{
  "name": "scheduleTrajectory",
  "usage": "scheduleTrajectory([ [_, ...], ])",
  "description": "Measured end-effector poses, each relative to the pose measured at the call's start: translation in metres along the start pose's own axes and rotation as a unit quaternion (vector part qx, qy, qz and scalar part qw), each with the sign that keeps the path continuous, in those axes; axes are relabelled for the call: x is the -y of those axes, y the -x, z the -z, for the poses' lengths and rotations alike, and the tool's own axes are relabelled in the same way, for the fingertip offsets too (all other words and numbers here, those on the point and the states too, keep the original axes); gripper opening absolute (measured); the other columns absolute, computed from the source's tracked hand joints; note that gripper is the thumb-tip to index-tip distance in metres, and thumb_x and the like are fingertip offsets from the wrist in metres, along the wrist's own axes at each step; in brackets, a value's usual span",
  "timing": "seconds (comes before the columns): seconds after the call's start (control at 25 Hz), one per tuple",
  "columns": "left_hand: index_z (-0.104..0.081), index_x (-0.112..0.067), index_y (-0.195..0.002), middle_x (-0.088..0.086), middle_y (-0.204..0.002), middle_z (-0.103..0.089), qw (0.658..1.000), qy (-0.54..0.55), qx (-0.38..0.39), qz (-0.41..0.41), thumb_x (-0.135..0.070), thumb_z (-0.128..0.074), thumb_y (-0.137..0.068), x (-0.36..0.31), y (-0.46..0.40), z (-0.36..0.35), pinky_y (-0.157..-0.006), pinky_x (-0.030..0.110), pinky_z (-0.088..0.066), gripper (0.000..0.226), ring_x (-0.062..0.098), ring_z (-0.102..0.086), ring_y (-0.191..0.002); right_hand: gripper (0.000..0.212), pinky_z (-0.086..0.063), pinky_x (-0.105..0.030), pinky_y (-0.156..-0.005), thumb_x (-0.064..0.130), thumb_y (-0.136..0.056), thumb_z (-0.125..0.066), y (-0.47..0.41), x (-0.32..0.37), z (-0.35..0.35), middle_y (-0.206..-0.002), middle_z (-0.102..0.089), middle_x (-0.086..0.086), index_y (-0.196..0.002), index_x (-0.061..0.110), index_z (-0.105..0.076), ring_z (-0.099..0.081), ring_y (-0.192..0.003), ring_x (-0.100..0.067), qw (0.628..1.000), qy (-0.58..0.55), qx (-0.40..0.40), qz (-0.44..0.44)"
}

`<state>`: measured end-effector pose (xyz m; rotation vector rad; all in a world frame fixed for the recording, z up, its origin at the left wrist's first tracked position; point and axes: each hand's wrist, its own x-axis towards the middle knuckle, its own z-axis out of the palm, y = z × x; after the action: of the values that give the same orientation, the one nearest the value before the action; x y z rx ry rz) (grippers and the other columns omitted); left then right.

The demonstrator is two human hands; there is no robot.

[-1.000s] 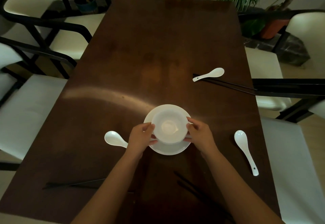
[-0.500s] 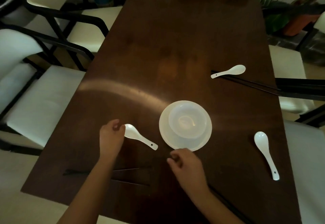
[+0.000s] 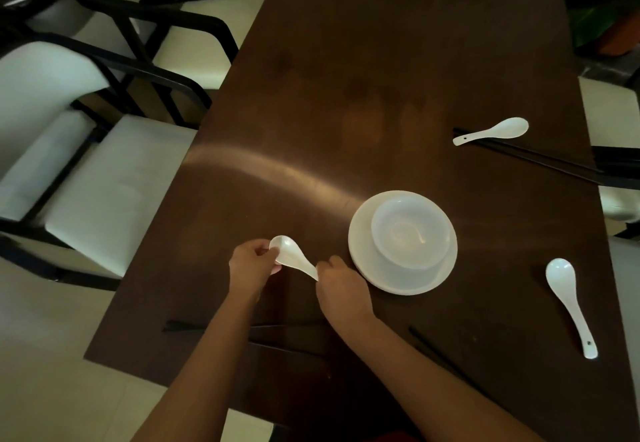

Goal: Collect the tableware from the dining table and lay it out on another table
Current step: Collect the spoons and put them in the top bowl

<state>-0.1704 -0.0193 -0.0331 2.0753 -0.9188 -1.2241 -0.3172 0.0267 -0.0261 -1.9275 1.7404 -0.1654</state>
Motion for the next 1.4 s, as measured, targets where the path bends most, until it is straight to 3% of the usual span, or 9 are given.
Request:
scheduleTrajectory([
  [0.2,-0.063,-0.006,-0.105,0.010,-0.100,-0.068,0.979,0.191,0.062,0.039,-0.014,-0.064,-0.084,-0.040,0.055,0.007,-0.069,0.024,-0.058,0.022,0.019,-0.068,-0.090,0.024,-0.045,-0.020,-0.087,0.031,-0.088,-0.059,0.031,-0.002,0.034,-0.109,-0.065,0.002,-0.108,0.019,-0.062,-0.061,-0.090,-0.010,0.986,-0.147,-0.063,-0.041],
  [0.4,-0.068,-0.025,-0.096,-0.002,-0.096,-0.075,0.968,0.181,0.167,-0.046,-0.015,-0.061,-0.084,-0.063,0.132,-0.034,-0.076,0.027,-0.058,0.016,0.012,-0.070,-0.091,0.026,-0.041,-0.010,-0.081,0.030,-0.082,-0.067,0.078,-0.029,0.081,-0.105,-0.067,0.005,-0.106,0.021,-0.065,-0.056,-0.080,-0.003,0.965,-0.203,-0.154,-0.061],
  [0.64,-0.070,-0.006,-0.091,0.008,-0.093,-0.074,0.962,0.147,0.224,-0.047,-0.007,-0.057,-0.087,-0.074,0.181,-0.111,-0.072,0.028,-0.058,0.013,0.019,-0.071,-0.088,0.030,-0.037,-0.002,-0.076,0.032,-0.086,-0.062,0.136,-0.090,0.103,-0.109,-0.062,0.007,-0.114,0.022,-0.061,-0.057,-0.091,-0.002,0.962,-0.180,-0.182,-0.097],
  [0.76,-0.067,-0.005,-0.097,0.011,-0.100,-0.072,0.960,0.126,0.251,-0.016,-0.006,-0.055,-0.088,-0.075,0.197,-0.143,-0.081,0.036,-0.057,0.015,0.020,-0.070,-0.090,0.025,-0.044,-0.011,-0.072,0.035,-0.084,-0.063,0.162,-0.133,0.106,-0.098,-0.064,0.006,-0.106,0.023,-0.064,-0.057,-0.081,-0.003,0.948,-0.190,-0.219,-0.129],
  [0.88,-0.066,-0.007,-0.100,0.012,-0.101,-0.071,0.954,0.120,0.276,0.012,-0.003,-0.052,-0.090,-0.075,0.201,-0.163,-0.081,0.038,-0.056,0.017,0.022,-0.070,-0.091,0.027,-0.047,-0.029,-0.078,0.026,-0.084,-0.063,0.177,-0.203,0.109,-0.104,-0.065,-0.004,-0.109,0.016,-0.064,-0.061,-0.094,-0.020,0.890,-0.163,-0.318,-0.281],
  [1.0,-0.063,-0.005,-0.104,0.015,-0.107,-0.068,0.950,0.101,0.293,0.037,-0.002,-0.051,-0.090,-0.072,0.203,-0.176,-0.078,0.038,-0.056,0.019,0.024,-0.067,-0.095,0.034,-0.047,-0.036,-0.082,0.027,-0.087,-0.058,0.176,-0.259,0.105,-0.115,-0.059,-0.009,-0.118,0.013,-0.058,-0.056,-0.105,-0.027,0.898,-0.072,-0.224,-0.373],
  [1.12,-0.062,-0.005,-0.101,0.018,-0.109,-0.066,0.947,0.100,0.300,0.058,-0.001,-0.051,-0.090,-0.069,0.203,-0.184,-0.075,0.036,-0.056,0.016,0.026,-0.066,-0.097,0.020,-0.046,-0.029,-0.070,0.029,-0.087,-0.057,0.164,-0.272,0.092,-0.102,-0.063,-0.007,-0.100,0.015,-0.060,-0.060,-0.092,-0.024,0.916,-0.035,-0.140,-0.375],
  [1.28,-0.059,-0.003,-0.110,0.019,-0.113,-0.064,0.950,0.103,0.285,0.078,-0.002,-0.052,-0.090,-0.068,0.200,-0.191,-0.080,0.040,-0.055,0.021,0.028,-0.065,-0.099,0.015,-0.047,-0.028,-0.064,0.028,-0.088,-0.056,0.159,-0.270,0.081,-0.092,-0.063,-0.005,-0.088,0.014,-0.061,-0.061,-0.079,-0.020,0.911,-0.062,-0.135,-0.385],
  [1.4,-0.058,-0.001,-0.113,0.020,-0.114,-0.063,0.952,0.112,0.273,0.087,-0.001,-0.051,-0.090,-0.071,0.195,-0.190,-0.082,0.042,-0.054,0.024,0.029,-0.064,-0.100,0.011,-0.046,-0.024,-0.065,0.023,-0.089,-0.057,0.160,-0.259,0.090,-0.087,-0.066,-0.004,-0.084,0.014,-0.062,-0.058,-0.073,-0.013,0.893,-0.210,-0.171,-0.358],
])
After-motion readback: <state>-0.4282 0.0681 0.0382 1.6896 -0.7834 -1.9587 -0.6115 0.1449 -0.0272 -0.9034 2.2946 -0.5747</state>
